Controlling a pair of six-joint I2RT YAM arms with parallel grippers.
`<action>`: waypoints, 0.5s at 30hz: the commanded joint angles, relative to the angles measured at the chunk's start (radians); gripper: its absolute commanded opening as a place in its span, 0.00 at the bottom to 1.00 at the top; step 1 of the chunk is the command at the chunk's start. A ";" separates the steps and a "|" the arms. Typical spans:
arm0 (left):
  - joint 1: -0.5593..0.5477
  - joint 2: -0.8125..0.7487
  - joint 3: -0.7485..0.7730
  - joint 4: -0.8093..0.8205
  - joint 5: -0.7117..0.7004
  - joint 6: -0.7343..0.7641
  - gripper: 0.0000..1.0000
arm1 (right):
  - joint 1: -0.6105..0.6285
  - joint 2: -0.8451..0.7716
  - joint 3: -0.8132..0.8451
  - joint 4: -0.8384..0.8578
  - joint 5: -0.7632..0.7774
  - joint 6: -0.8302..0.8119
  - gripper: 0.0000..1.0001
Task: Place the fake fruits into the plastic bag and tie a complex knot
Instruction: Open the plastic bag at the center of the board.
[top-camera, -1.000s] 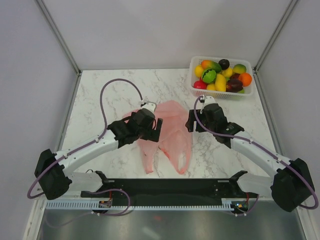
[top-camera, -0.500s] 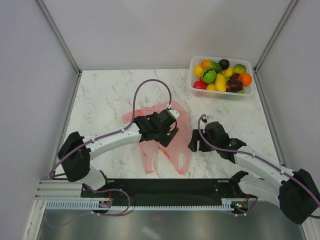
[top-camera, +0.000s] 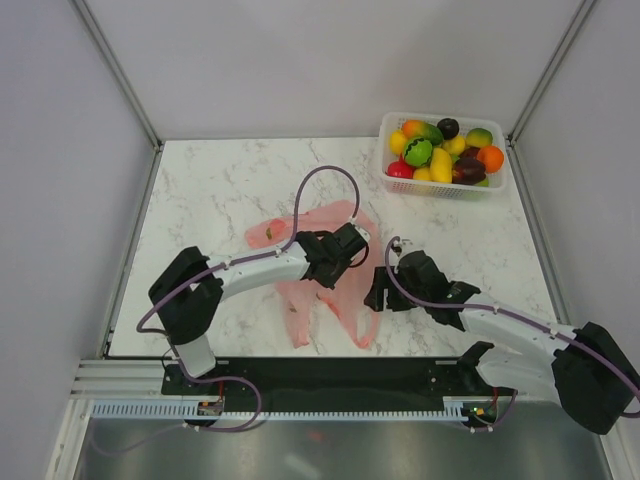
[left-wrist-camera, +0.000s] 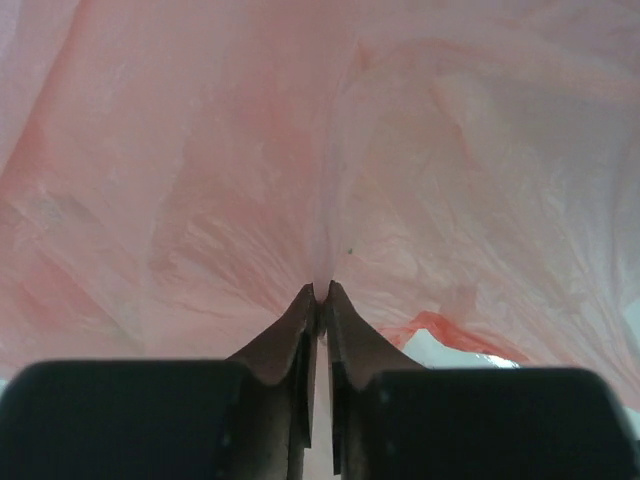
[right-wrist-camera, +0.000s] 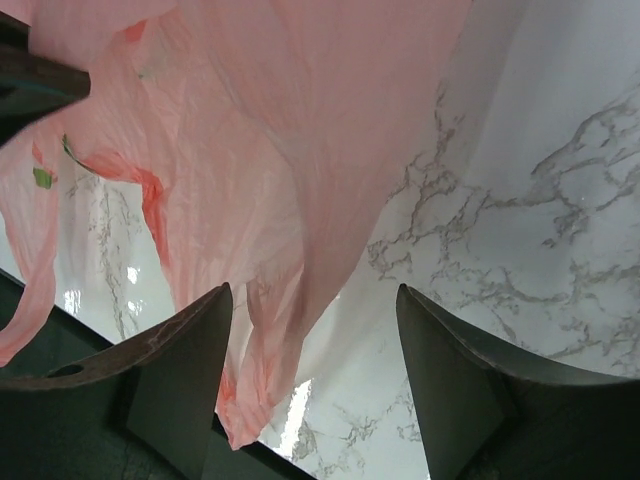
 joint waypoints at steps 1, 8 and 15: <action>-0.004 0.045 0.042 0.030 -0.108 0.005 0.10 | 0.029 0.021 -0.018 0.074 -0.005 0.038 0.71; 0.020 -0.100 -0.012 0.009 -0.184 -0.104 0.02 | 0.045 0.111 0.022 0.068 0.040 0.023 0.39; 0.046 -0.261 0.016 -0.172 -0.152 -0.139 0.02 | 0.041 0.229 0.227 -0.052 0.233 -0.061 0.08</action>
